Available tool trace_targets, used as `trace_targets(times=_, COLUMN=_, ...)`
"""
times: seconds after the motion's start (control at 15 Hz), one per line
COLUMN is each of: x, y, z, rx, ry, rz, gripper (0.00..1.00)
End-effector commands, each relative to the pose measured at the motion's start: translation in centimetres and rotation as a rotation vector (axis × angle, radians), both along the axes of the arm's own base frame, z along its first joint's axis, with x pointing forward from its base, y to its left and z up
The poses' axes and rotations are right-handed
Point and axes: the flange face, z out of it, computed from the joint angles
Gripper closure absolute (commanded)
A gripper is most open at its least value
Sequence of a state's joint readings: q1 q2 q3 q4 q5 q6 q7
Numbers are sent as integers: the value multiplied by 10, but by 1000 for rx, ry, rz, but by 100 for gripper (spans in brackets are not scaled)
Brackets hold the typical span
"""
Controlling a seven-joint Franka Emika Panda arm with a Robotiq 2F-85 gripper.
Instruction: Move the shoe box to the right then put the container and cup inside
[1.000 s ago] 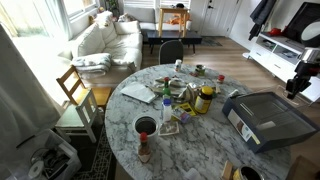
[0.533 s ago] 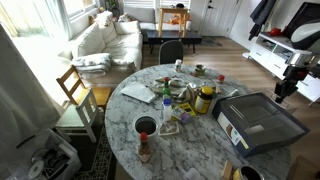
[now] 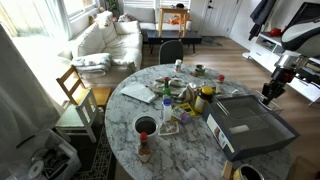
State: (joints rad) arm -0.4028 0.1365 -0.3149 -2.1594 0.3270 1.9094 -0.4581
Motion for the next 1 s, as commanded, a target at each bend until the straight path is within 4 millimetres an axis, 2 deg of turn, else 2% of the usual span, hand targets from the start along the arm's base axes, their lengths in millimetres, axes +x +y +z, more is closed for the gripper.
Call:
trace_targets(times=0.0, x=-5, y=7, z=-4, rx=-22, ry=4, rz=-44, gripper=99)
trace_targets(times=0.27, x=-5, y=5, z=-10, rx=-78, ry=-6, rz=-82, gripper=98)
trace_targets(times=0.33, x=-5, y=4, z=-12, rx=-97, ry=-7, rz=-90, gripper=72)
trace_targets(times=0.53, x=-3, y=5, z=-11, rx=-121, ry=-21, rz=-120, gripper=55)
trace_targets(times=0.67, x=-4, y=10, z=8, rx=-101, ry=-48, rz=-127, gripper=40)
trace_targets(times=0.93, x=-6, y=30, z=69, rx=-59, ry=-143, rz=-137, gripper=9)
